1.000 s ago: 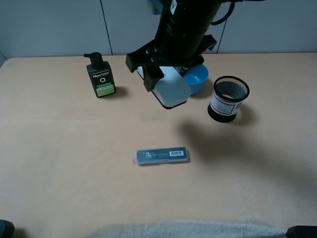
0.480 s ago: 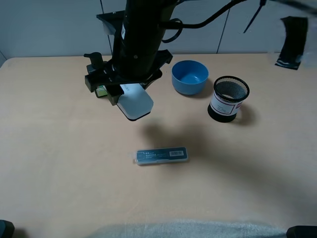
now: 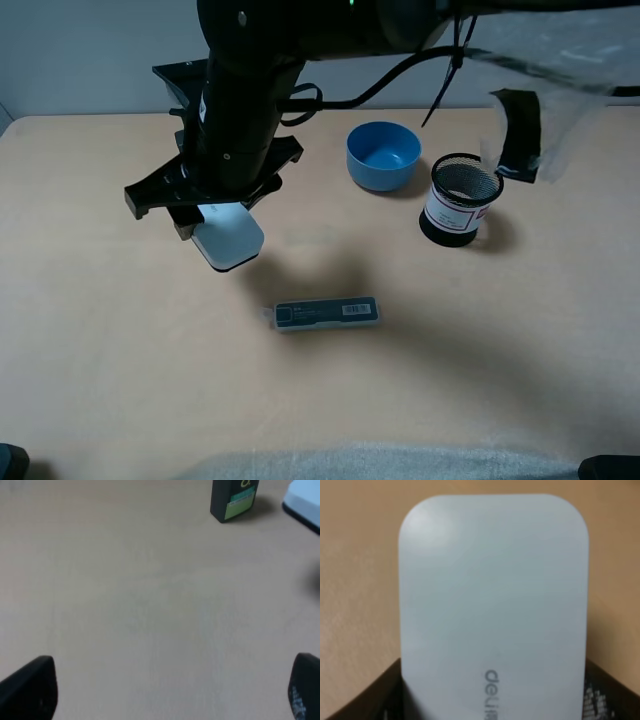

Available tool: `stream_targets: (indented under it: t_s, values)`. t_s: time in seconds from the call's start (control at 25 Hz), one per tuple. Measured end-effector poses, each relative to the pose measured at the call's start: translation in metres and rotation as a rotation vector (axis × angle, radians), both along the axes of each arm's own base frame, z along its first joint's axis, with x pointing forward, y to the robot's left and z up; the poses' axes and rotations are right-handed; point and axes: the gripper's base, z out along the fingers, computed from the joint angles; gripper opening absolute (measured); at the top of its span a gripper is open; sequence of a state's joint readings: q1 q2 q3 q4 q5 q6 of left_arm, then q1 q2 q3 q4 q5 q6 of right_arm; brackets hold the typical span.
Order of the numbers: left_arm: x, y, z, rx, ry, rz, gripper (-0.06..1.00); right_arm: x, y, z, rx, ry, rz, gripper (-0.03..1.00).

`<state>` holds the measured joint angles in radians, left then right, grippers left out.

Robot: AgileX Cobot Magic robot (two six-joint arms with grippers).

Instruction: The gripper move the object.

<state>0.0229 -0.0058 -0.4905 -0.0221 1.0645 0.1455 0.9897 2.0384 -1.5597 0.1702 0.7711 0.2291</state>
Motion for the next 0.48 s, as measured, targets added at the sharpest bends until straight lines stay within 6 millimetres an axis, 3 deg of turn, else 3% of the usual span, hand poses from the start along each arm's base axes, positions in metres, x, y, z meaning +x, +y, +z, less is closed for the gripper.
stream_targets:
  t_s: [0.48]
  values:
    - [0.000,0.000,0.000,0.000,0.000,0.000,0.93,0.004,0.015,-0.035,0.056,0.049,-0.058,0.46]
